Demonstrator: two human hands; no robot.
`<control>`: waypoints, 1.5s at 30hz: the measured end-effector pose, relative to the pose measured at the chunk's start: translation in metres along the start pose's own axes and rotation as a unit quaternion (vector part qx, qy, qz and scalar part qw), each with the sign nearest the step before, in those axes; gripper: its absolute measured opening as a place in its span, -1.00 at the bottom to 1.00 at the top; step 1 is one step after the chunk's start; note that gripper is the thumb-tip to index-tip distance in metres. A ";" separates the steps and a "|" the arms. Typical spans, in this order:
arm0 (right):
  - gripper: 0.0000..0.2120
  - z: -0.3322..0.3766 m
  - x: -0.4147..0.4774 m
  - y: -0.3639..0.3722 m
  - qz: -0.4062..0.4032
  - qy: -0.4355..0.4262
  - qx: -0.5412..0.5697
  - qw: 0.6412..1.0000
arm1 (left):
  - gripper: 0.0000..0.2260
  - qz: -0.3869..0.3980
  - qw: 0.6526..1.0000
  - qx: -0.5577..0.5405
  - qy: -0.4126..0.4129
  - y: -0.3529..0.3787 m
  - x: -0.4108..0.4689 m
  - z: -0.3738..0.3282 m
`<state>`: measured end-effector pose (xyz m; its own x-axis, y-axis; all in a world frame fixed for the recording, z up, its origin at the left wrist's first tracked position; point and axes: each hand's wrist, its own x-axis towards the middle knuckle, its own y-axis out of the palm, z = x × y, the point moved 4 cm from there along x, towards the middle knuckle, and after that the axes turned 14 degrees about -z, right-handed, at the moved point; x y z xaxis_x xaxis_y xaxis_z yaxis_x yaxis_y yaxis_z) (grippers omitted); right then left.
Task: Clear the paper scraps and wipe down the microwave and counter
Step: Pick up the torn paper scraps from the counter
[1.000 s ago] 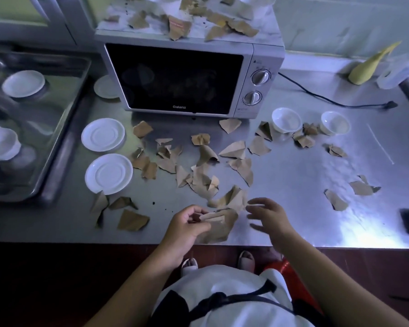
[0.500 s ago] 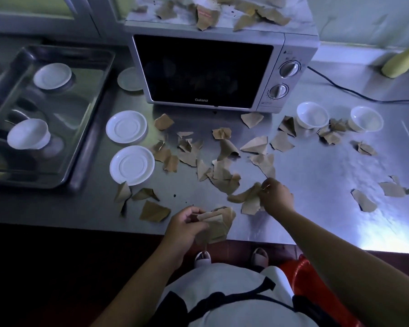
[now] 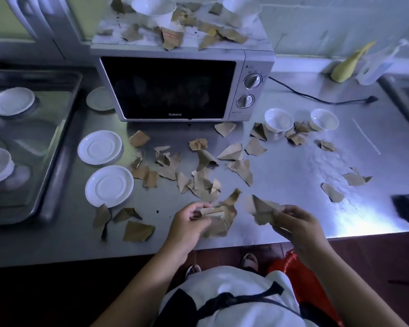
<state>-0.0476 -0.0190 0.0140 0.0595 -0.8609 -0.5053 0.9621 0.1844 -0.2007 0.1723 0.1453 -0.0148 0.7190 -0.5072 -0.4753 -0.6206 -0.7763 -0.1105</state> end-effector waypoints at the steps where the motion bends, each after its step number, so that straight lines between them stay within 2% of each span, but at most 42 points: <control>1: -0.92 0.006 -0.009 -0.002 0.024 0.016 0.025 0.999 | -0.70 0.008 1.000 0.000 0.004 0.005 0.001 -0.003; 6: -0.79 0.025 -0.038 -0.011 0.080 0.025 0.044 0.995 | -0.71 0.066 0.998 -0.008 0.022 0.037 -0.003 -0.016; 12: -0.85 0.017 -0.037 -0.013 0.064 0.024 0.029 0.997 | -0.72 0.162 0.986 -0.011 0.044 0.073 -0.017 -0.028; 16: -0.80 0.014 -0.032 -0.021 0.056 0.018 0.047 0.997 | -0.70 0.197 0.980 -0.016 0.035 0.089 -0.023 -0.033; 21: -0.80 0.020 -0.022 -0.029 0.047 0.009 0.078 0.996 | -0.69 0.208 0.977 -0.033 0.022 0.109 -0.029 -0.042; 28: -0.72 0.028 -0.005 -0.038 0.047 0.015 0.085 0.995 | -0.74 0.179 0.983 -0.028 -0.003 0.126 -0.032 -0.045; 32: -0.64 0.031 0.009 -0.050 0.044 0.012 0.082 0.996 | -0.87 0.163 0.986 -0.025 -0.022 0.142 -0.035 -0.050; 34: -0.69 0.032 0.016 -0.056 0.038 0.000 0.081 0.996 | -0.72 0.178 0.983 -0.028 -0.040 0.150 -0.039 -0.054; 35: -0.75 0.033 0.019 -0.059 0.037 -0.009 0.079 0.996 | -0.68 0.188 0.981 -0.014 -0.036 0.154 -0.040 -0.055; 37: -0.81 0.032 0.024 -0.065 0.039 -0.022 0.078 0.996 | -0.73 0.192 0.981 0.035 -0.005 0.164 -0.042 -0.056; 41: -0.78 0.026 0.037 -0.082 0.058 -0.019 0.101 0.993 | -0.77 0.169 0.981 0.088 0.033 0.187 -0.045 -0.053; 45: -0.76 0.022 0.051 -0.102 0.088 0.007 0.141 0.986 | -0.75 0.163 0.982 0.089 0.042 0.212 -0.048 -0.057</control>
<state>-0.1365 -0.0923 0.0271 0.2304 -0.8200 -0.5240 0.9731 0.1896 0.1313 0.0240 -0.0163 0.0343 0.4914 -0.7530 -0.4376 -0.8618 -0.4929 -0.1195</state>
